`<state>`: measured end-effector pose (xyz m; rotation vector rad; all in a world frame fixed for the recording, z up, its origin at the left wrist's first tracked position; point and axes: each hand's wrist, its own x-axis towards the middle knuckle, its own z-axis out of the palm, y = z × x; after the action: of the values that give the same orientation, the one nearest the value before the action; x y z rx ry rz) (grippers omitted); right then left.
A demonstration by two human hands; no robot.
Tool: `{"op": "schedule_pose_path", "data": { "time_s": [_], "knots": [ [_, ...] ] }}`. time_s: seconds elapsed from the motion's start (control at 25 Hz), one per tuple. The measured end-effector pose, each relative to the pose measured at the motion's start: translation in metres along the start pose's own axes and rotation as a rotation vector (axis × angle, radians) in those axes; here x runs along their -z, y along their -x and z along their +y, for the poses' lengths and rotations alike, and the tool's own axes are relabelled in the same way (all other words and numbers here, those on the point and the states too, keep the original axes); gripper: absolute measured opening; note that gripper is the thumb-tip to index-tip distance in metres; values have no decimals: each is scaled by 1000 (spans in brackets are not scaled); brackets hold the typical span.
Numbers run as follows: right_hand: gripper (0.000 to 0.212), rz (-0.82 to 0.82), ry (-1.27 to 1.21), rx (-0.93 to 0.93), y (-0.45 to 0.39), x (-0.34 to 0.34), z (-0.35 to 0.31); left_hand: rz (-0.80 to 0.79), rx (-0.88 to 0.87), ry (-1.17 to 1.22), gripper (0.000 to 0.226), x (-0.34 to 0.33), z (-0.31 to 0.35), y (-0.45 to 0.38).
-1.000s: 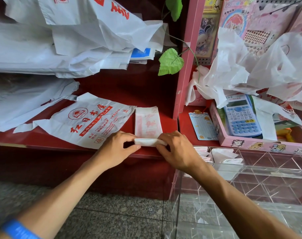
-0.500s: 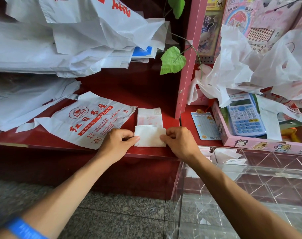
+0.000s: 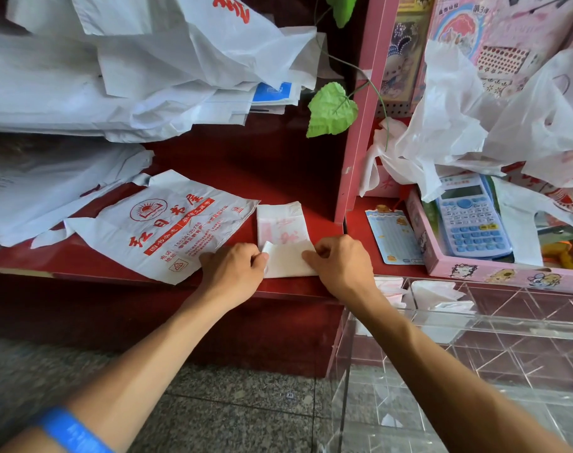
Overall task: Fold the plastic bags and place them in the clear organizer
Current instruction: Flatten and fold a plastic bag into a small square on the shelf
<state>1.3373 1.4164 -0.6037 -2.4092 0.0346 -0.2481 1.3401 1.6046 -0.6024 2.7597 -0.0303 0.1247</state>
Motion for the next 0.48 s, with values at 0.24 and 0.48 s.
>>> {"op": "schedule_pose_path", "data": {
  "time_s": [0.24,0.48],
  "knots": [
    [39,21,144,71,2,3,-4,97,-62,-74,32,-4,-1,4],
    [47,-95,454,498,6,-2,11,138,-67,-152,23,-2,-5,5]
  ]
}}
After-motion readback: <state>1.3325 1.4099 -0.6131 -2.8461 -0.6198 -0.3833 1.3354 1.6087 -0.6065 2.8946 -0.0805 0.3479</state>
